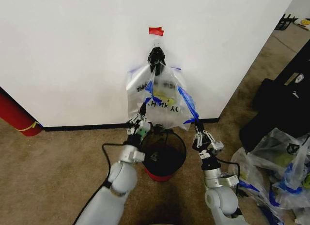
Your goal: Pick up the garbage bag from the wall and place it over the trash bin.
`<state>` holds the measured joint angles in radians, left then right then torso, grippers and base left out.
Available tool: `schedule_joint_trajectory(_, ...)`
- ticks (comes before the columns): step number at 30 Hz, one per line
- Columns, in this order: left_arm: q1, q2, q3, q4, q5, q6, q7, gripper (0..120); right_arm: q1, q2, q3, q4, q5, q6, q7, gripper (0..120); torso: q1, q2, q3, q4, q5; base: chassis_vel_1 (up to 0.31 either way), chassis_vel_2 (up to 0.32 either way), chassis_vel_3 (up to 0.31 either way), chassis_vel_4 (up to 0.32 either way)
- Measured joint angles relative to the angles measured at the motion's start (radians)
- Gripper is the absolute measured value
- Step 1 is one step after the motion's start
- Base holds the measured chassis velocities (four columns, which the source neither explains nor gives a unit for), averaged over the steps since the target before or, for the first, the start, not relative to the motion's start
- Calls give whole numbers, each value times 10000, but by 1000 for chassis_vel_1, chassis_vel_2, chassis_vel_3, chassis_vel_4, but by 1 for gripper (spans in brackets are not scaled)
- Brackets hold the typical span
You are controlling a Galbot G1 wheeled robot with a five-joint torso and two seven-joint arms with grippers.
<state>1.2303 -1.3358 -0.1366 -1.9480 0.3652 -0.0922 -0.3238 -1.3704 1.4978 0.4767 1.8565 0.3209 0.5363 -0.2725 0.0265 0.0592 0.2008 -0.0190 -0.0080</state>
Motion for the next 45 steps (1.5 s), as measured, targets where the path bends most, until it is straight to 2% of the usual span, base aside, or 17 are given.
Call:
schedule_joint_trajectory(5, 1171, 163, -309, -613, -691, -406, -380, 0, -628, 209, 304, 199, -455, 193, 21, 0, 0, 0, 0, -1, 1, 0, 0, 0, 0)
schedule_joint_trajectory(16, 1760, 279, -411, -1085, -994, -1033, -703, 0, -1885, 628, 711, 1038, -1269, 665, -219, 0, 0, 0, 1, -3, 0, 0, 0, 0, 0)
schedule_joint_trajectory(23, 2314, 503, -373, -2336, -1928, -1317, -999, 0, -2985, 1099, 718, 2583, -2028, 1132, -750, 0, 0, 0, 0, -3, -1, 0, 0, 0, 0)
schedule_joint_trajectory(26, 2626, 637, -353, -3047, -2661, -1337, -1152, 0, -3395, 1102, 593, 3473, -2316, 1273, -990, 0, 1, 0, 0, -3, -1, 0, 0, 0, 0)
schedule_joint_trajectory(28, 2676, 652, -350, -3154, -2765, -1338, -1168, 0, -3466, 1102, 573, 3629, -2362, 1307, -1053, 0, 1, 0, 0, -2, -1, 0, 0, 0, 0)
schedule_joint_trajectory(29, 2873, 719, -330, -3680, -3251, -1338, -1225, 0, -3707, 1102, 480, 4251, -2501, 1435, -1283, 0, 0, 1, 0, -2, -2, 0, 0, 0, 0)
schedule_joint_trajectory(33, 3062, 834, -325, -4284, -3814, -1264, -1226, 0, -3954, 1102, 305, 5051, -2551, 1484, -1452, 0, 0, 1, 0, -2, -1, 0, 0, 0, 0)
schedule_joint_trajectory(36, 3124, 863, -292, -4326, -3921, -1206, -1216, 0, -4004, 1102, 294, 5172, -2580, 1505, -1479, 0, 0, 0, 1, -2, -1, 0, 0, 0, 0)
schedule_joint_trajectory(45, 3220, 607, -107, -3029, -3224, -1369, -1302, 0, -3782, 1102, 490, 4306, -2609, 1723, -1382, 0, 0, 0, 1, -3, -1, 0, 0, 0, 0)
